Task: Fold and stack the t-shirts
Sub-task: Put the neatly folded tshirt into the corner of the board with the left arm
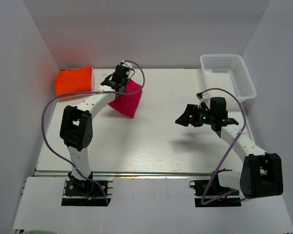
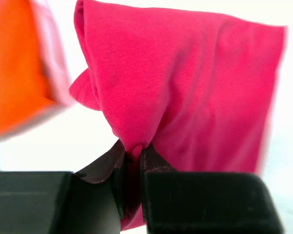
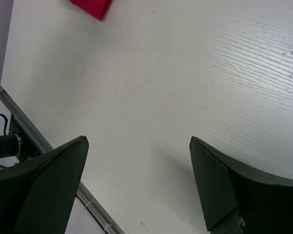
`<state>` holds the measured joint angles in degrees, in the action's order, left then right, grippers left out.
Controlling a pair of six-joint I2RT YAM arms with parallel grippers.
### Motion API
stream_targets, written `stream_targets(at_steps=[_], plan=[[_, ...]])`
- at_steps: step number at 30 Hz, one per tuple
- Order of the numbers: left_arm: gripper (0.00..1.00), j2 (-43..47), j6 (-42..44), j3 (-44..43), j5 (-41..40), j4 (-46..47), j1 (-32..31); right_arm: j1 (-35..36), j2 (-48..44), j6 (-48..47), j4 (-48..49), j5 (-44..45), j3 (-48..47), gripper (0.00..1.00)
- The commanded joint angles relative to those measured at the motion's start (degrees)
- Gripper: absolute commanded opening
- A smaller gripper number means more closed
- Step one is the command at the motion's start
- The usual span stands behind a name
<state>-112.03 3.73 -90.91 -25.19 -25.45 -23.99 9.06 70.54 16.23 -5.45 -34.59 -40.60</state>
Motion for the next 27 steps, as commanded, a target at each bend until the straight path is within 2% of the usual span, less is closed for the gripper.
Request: stream_targets(at_steps=[1,4,10,17,27], plan=[[0.0,6.6,8.8,0.2,-2.6,5.7,3.4,-0.2,-1.4,-0.9,1.0,1.2,-0.2,0.9],[0.0,7.8,12.9,0.7,-1.2,8.6,5.5,-0.4,-1.5,-0.9,0.4,1.8,-0.9,0.9],[0.0,4.4,18.7,-6.0,1.2,9.9,10.9,0.0,-1.2,-0.5,-0.3,3.4,-2.6,0.9],[0.0,-2.6,20.5,-19.0,4.4,6.6,15.6,-0.2,0.9,0.7,0.4,2.9,-4.4,0.9],[0.0,-5.8,23.3,-24.2,5.6,8.0,22.1,-0.1,4.6,2.2,1.5,1.3,-7.4,0.9]])
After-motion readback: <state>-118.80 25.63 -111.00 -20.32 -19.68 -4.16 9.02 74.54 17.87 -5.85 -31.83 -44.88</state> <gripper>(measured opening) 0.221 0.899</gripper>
